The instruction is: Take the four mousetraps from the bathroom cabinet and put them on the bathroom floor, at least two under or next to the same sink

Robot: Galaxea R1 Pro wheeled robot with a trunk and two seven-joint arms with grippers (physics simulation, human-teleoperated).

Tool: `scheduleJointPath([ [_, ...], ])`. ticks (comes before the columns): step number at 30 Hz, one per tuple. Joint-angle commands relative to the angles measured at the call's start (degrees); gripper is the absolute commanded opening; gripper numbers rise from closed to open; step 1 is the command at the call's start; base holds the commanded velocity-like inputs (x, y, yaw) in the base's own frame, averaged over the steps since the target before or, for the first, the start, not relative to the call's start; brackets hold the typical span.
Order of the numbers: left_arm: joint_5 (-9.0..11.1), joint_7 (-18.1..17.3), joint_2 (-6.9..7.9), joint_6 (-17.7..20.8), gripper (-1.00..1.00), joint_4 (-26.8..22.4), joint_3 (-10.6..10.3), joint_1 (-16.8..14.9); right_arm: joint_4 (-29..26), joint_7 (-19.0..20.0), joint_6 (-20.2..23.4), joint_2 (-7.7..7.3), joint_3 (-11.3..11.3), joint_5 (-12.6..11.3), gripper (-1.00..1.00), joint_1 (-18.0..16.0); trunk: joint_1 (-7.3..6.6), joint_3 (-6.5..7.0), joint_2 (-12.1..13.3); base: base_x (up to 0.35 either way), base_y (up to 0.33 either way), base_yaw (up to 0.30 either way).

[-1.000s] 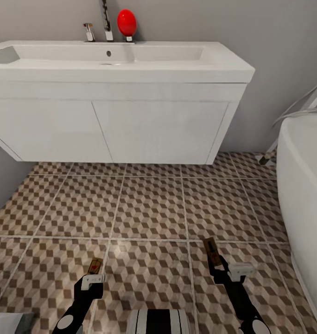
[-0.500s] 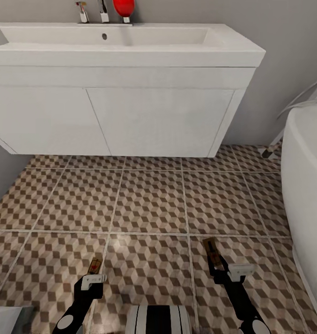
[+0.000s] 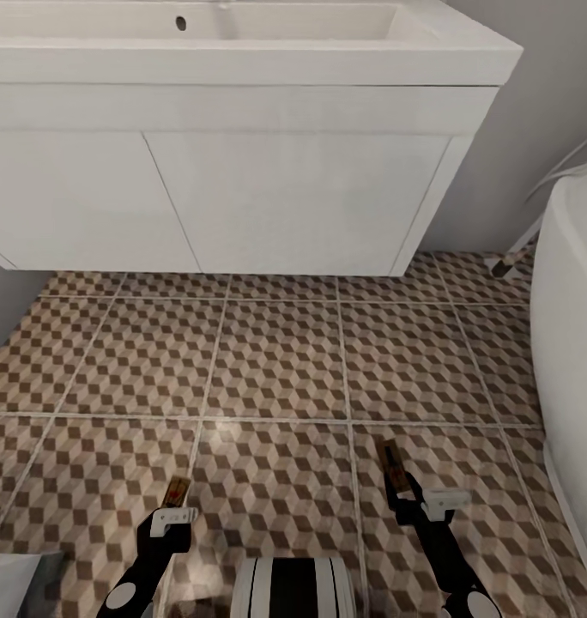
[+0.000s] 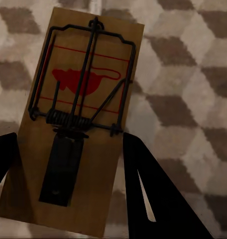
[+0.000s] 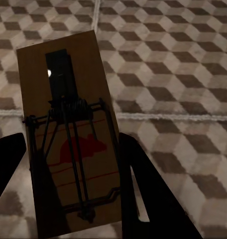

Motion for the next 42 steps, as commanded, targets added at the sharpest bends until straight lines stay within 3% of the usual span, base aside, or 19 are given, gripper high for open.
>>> scheduleJointPath([
  [1, 0.36, 0.55, 0.10, -0.21, -1.00, 0.02, -0.44, -0.03, 0.01, -0.38, -0.19, -0.08, 0.28, -0.36, -1.00, -0.05, 0.01, -0.26, -0.03, 0.000, 0.000, 0.000],
  [37, 0.31, 0.55, 0.02, -0.24, -1.00, -0.31, -0.43, -0.03, 0.01, -0.25, -0.23, -0.08, 0.25, -0.36, -1.00, -0.05, 0.94, -8.23, -0.51, 0.000, 0.000, 0.000],
  [42, 0.32, 0.60, -0.01, -0.20, -1.00, -3.80, -0.50, -0.03, 0.01, -0.15, -0.24, -0.02, 0.24, -0.34, -1.00, -0.07, 0.94, -8.23, -0.51, 0.000, 0.000, 0.000],
])
